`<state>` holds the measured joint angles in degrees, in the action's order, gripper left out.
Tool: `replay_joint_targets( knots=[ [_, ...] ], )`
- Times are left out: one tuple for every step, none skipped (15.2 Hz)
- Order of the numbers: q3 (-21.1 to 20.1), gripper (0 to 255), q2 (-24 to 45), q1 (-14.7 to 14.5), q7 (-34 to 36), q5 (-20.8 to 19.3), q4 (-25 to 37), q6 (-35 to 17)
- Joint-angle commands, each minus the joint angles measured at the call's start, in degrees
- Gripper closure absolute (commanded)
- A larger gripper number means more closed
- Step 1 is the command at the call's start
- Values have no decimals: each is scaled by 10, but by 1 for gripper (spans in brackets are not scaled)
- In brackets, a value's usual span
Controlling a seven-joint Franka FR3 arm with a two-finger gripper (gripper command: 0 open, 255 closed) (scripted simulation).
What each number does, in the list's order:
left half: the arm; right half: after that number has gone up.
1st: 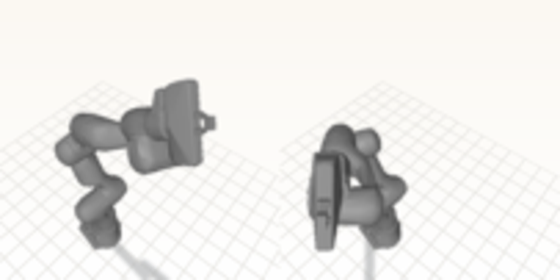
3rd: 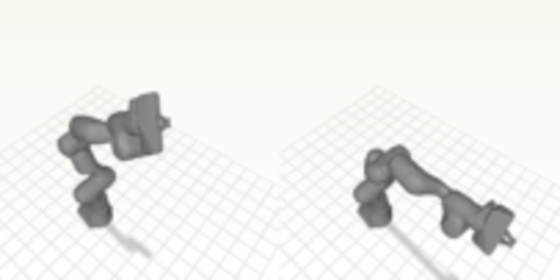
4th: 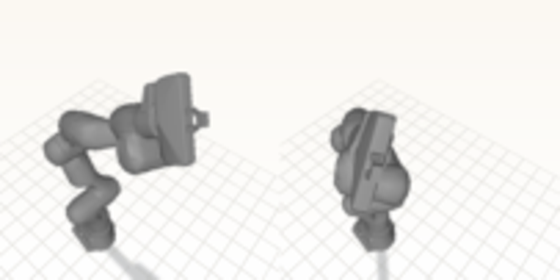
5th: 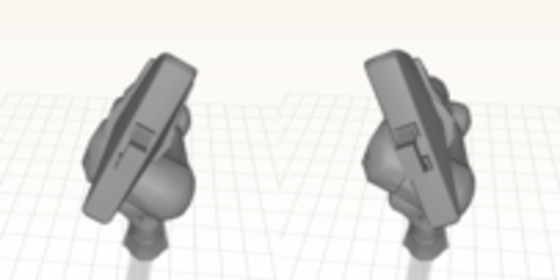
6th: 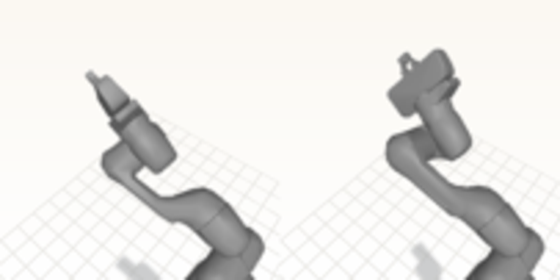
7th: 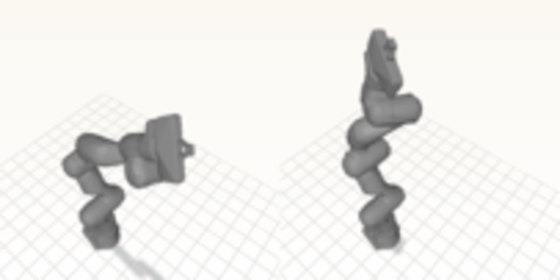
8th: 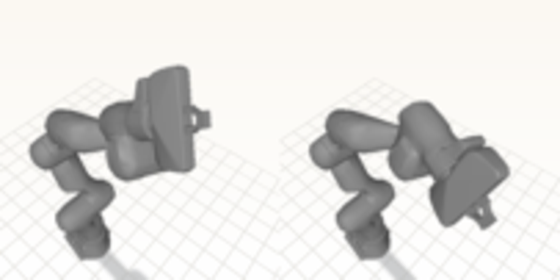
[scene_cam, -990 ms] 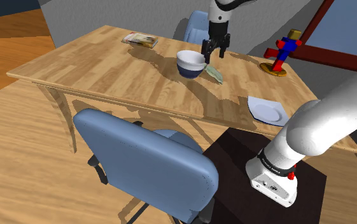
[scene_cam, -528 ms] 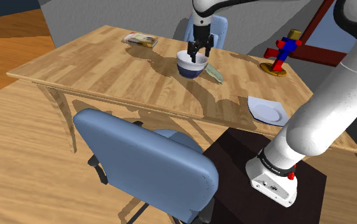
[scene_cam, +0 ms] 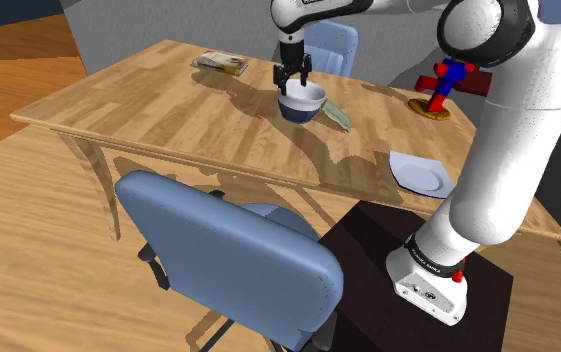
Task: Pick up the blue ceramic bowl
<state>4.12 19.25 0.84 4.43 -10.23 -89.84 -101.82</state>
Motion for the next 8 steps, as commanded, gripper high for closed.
replay_joint_targets(
  knots=[
    [-1, 0, 57, -1, -3, -2, 66, 8],
    [0, 0, 69, -1, -4, -2, 81, 11],
    [0, 0, 70, 0, -3, -2, 76, 4],
    [0, 0, 72, 0, -2, -2, 70, -3],
    [0, 0, 73, 0, 0, -2, 64, -10],
    [0, 0, 75, 0, 1, -3, 59, -17],
    [0, 0, 76, 0, 2, -3, 54, -23],
    [-1, 0, 78, 0, 3, -3, 49, -30]
  ],
)
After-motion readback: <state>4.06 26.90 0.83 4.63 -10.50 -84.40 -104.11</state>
